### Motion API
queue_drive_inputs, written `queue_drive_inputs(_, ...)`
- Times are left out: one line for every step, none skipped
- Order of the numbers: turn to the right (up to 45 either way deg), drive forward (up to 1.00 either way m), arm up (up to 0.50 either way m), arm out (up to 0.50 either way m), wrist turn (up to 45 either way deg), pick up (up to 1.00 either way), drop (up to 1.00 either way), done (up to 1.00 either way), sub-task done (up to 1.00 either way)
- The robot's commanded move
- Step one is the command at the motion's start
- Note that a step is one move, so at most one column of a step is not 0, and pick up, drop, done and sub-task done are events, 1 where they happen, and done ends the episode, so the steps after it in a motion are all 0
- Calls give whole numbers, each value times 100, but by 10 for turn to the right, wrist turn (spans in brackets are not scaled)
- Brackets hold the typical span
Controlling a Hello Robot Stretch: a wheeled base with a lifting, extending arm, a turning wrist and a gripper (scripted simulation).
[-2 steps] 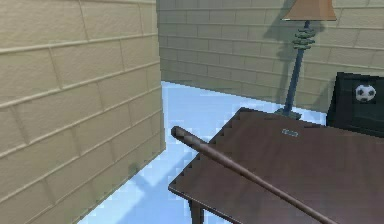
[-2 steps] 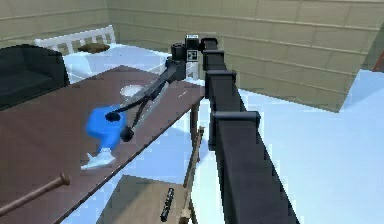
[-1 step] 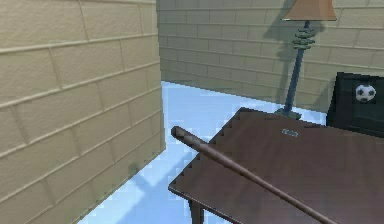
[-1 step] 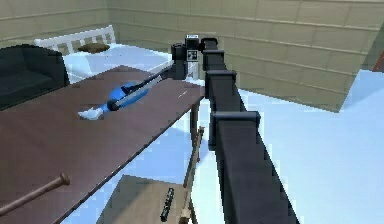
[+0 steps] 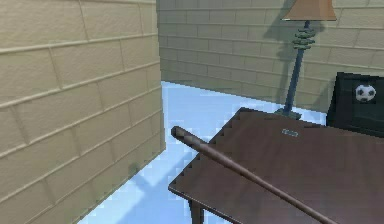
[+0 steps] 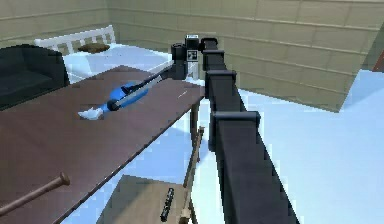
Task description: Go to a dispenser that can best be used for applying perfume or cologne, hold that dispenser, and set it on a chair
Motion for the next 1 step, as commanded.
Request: queue_drive_inputs(0, 0, -50, 0, 0, 0, 0, 0, 0)
